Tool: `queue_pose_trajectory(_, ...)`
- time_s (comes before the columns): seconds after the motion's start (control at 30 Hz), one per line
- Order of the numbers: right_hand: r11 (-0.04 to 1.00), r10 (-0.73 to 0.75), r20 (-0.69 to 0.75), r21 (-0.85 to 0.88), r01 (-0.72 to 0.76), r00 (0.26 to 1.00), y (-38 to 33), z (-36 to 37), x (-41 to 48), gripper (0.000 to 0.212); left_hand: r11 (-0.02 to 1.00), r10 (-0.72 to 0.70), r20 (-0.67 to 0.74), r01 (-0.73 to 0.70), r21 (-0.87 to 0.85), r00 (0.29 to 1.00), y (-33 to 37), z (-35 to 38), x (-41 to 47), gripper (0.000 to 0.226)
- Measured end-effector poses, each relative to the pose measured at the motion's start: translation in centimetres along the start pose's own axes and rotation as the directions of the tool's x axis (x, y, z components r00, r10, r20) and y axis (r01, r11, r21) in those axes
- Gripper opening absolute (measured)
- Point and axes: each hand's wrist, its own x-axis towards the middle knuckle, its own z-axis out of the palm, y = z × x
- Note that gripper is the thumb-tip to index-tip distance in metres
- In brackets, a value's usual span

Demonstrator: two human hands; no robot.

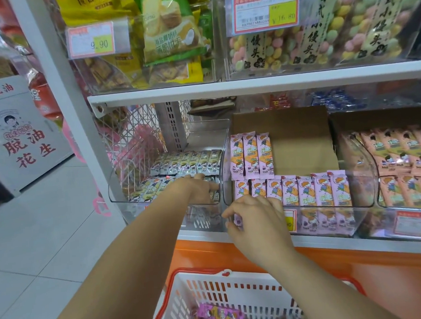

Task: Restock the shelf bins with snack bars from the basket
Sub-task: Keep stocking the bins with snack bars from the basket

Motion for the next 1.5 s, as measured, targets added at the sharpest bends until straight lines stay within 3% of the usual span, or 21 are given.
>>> queue_pose_trajectory(0.13,1.000,-0.008,0.000,-0.004,0.008,1.000,0.1,0.0,0.0,0.020,0.996,0.000,-0.038,-0.004,-0.091,0.999,-0.3,0.2,0.0,0.057)
queue_pose_trajectory(0.37,1.000,-0.004,0.035,-0.006,0.004,0.999,0.0,-0.3,0.0,0.021,0.997,-0.006,-0.053,0.002,-0.075,0.999,-0.3,0.4,0.3,0.067)
queue_pose_trajectory(0.53,1.000,-0.009,0.048,0.009,0.009,0.999,0.1,-0.6,0.0,0.021,0.913,-0.021,-0.304,-0.106,-0.394,0.952,-1.9,1.2,-0.4,0.061)
queue_pose_trajectory(0.63,0.990,-0.020,-0.017,0.136,0.022,1.000,0.0,-0.8,-0.1,0.018,0.875,-0.095,-0.509,-0.172,-0.453,0.855,-2.0,2.5,-3.0,0.039)
queue_pose_trajectory(0.73,0.971,-0.056,-0.028,0.231,0.061,0.998,-0.8,-1.7,-0.6,0.018,0.834,-0.205,-0.737,-0.279,-0.475,0.644,-1.1,4.9,-7.0,0.029)
queue_pose_trajectory(0.77,0.966,-0.080,-0.001,0.247,0.078,0.997,-1.1,-1.9,-0.8,0.018,0.817,-0.228,-0.774,-0.317,-0.482,0.590,-0.7,5.8,-8.3,0.028)
queue_pose_trajectory(0.83,0.952,-0.094,0.070,0.297,0.070,0.993,-1.7,-2.3,-1.1,0.018,0.794,-0.251,-0.796,-0.353,-0.495,0.552,-0.3,7.7,-10.8,0.025)
queue_pose_trajectory(0.9,0.943,-0.094,0.185,0.331,0.028,0.978,-2.2,-2.6,-1.5,0.018,0.785,-0.251,-0.781,-0.351,-0.510,0.572,-0.2,9.9,-12.7,0.022)
queue_pose_trajectory(1.03,0.982,-0.170,0.485,0.156,0.106,0.858,-1.2,-1.8,-3.7,0.024,0.767,-0.227,-0.699,-0.317,-0.557,0.679,-0.1,15.4,-13.9,0.022)
queue_pose_trajectory(1.2,0.998,-0.005,0.749,0.040,-0.037,0.663,3.9,3.7,-9.0,0.028,0.795,-0.154,-0.587,-0.253,-0.551,0.795,0.9,22.8,-13.1,0.023)
queue_pose_trajectory(1.3,0.981,0.113,0.837,-0.007,-0.194,0.536,7.4,7.4,-11.4,0.028,0.825,-0.078,-0.463,-0.203,-0.527,0.883,1.7,27.1,-11.7,0.023)
queue_pose_trajectory(1.4,0.974,0.182,0.884,-0.101,-0.205,0.431,10.5,10.5,-13.3,0.031,0.849,0.023,-0.294,-0.174,-0.498,0.955,2.8,31.1,-10.5,0.026)
queue_pose_trajectory(1.5,0.961,0.218,0.916,-0.142,-0.236,0.337,12.3,12.6,-14.8,0.034,0.891,0.092,-0.128,-0.140,-0.433,0.987,3.7,34.5,-9.3,0.044)
